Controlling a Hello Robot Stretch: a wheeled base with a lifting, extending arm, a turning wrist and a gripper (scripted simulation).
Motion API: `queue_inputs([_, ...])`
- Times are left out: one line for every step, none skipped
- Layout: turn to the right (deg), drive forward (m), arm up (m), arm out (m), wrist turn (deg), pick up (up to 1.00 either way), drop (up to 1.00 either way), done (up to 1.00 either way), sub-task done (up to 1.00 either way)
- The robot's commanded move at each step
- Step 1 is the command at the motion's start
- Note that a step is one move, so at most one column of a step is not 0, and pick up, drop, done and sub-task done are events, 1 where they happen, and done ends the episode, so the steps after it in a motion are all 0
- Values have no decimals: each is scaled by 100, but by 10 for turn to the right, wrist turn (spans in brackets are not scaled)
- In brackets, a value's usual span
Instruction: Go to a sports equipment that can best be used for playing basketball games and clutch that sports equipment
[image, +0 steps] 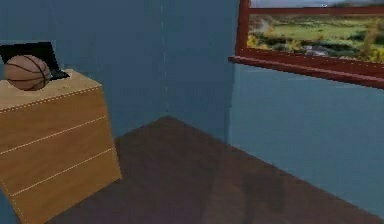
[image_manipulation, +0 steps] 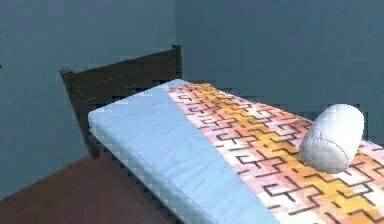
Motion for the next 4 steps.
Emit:
queue_inputs([0, 20, 0, 0, 0, 0, 0, 0, 0])
queue_inputs([-450, 0, 0, 0, 0, 0, 0, 0, 0])
queue_inputs([0, 65, 0, 0, 0, 0, 0, 0, 0])
queue_inputs([-450, 0, 0, 0, 0, 0, 0, 0, 0])
